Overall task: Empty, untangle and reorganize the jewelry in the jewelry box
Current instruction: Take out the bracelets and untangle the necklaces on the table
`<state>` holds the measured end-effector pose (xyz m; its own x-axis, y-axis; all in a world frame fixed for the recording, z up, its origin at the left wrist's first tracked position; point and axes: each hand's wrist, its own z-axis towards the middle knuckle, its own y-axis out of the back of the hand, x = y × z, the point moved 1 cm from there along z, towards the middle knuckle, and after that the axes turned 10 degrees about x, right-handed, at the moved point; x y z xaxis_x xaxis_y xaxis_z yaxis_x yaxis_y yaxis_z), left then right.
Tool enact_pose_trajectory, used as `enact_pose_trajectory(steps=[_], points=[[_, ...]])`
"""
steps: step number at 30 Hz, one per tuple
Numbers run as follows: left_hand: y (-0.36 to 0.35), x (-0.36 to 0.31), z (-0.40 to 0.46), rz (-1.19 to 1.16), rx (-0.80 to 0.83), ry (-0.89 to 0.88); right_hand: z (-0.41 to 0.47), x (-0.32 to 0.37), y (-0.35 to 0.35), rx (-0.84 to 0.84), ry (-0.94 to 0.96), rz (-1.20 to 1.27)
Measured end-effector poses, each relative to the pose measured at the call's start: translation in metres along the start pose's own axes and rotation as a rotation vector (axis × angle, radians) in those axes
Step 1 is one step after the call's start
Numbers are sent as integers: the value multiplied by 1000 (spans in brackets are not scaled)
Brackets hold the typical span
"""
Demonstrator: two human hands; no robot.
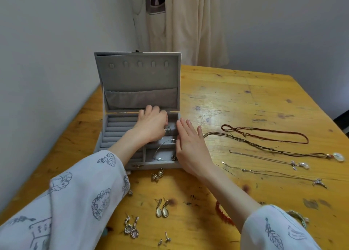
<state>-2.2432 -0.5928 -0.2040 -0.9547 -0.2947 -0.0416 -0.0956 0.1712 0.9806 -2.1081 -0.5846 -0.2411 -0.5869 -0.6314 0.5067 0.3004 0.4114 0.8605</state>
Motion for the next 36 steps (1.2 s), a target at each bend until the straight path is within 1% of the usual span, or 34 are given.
enact_pose_trajectory(steps=[2, 4, 6, 8, 10, 12, 16, 18, 20, 25, 28, 30, 32, 34, 36], points=[[6, 3, -10, -196, -4, -24, 0, 2, 6, 35, -13, 55], [15, 4, -24, -433, -25, -88, 0, 5, 22, 41, -48, 263], [27, 0, -43, -615, -76, -180, -3, 7, 41, -21, -61, 472], [39, -7, -59, -679, -135, -261, -10, 10, 57, -34, -59, 668], [49, -15, -74, -710, -158, -312, -24, 13, 66, 46, -33, 918], [58, -23, -87, -758, -138, -350, -42, 12, 69, 144, 7, 1133], [67, -38, -117, -891, -39, -388, -81, 11, 70, 279, 94, 1326], [67, -46, -131, -961, 27, -391, -100, 12, 70, 322, 129, 1353], [64, -54, -143, -1069, 105, -384, -117, 12, 72, 312, 145, 1305], [51, -74, -161, -1443, 357, -375, -154, 1, 84, 184, 122, 1145], [43, -88, -166, -1551, 473, -340, -173, -13, 94, 95, 78, 1096], [38, -100, -169, -1503, 553, -317, -185, -26, 101, 63, 30, 1117], [30, -114, -170, -1382, 616, -299, -197, -39, 105, 42, -7, 1116], [21, -129, -170, -1273, 639, -273, -208, -52, 107, 9, -56, 1068], [11, -144, -166, -1236, 628, -245, -218, -67, 108, -23, -128, 1026]])
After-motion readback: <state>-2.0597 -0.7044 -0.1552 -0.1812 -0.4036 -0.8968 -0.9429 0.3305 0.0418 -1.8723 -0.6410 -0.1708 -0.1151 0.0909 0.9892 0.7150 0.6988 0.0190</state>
